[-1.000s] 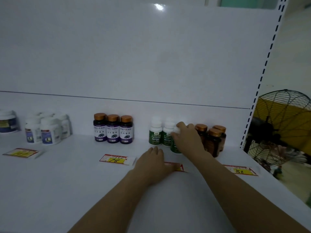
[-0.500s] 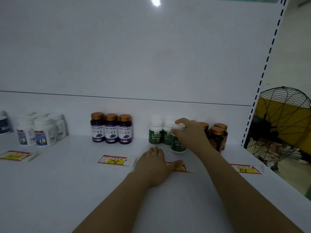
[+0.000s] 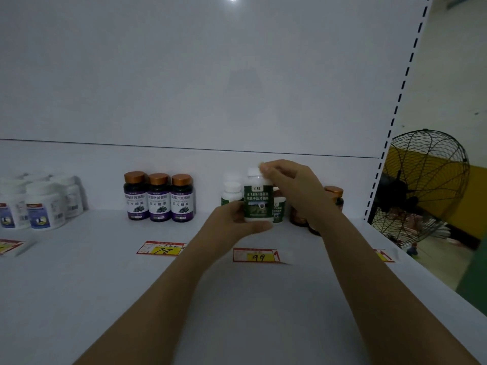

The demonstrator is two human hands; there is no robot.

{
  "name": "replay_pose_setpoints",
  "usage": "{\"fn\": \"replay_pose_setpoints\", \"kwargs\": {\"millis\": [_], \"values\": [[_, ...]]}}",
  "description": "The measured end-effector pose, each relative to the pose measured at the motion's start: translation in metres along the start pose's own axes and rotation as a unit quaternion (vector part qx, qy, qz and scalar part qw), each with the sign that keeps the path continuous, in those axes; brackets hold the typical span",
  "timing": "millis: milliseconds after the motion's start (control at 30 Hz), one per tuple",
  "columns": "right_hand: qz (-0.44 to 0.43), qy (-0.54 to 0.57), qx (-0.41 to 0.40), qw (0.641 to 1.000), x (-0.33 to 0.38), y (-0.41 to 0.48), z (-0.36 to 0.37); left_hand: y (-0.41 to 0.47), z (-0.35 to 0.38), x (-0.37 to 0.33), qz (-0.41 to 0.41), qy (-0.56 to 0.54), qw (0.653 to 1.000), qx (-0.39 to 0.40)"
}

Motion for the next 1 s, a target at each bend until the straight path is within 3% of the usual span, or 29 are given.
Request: {"fn": "replay_pose_setpoints", "kwargs": {"millis": [233, 500, 1000], "values": [[0.003, 0.089, 0.014, 0.996, -0.004, -0.007, -0.002, -0.001, -0.001, 0.0, -0.011, -0.039, 0.999, 0.006], [0.016, 0.091, -0.007, 0.996, -0.004, -0.007, -0.003, -0.002, -0.003, -0.002, -0.001, -0.084, 0.996, -0.012], [0.035, 0.094, -0.001, 0.995, -0.005, -0.011, -0.004, -0.002, 0.006, -0.004, -0.011, -0.089, 0.995, 0.034]]}}
Point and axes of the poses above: each hand's wrist, its own y-axis towards the middle knuckle, its own z-axis out of the palm, x = y × z, the point moved 8 cm from there along y, towards the middle knuckle, and after that the axes turned 2 degrees about z, right-handed, at the moved point
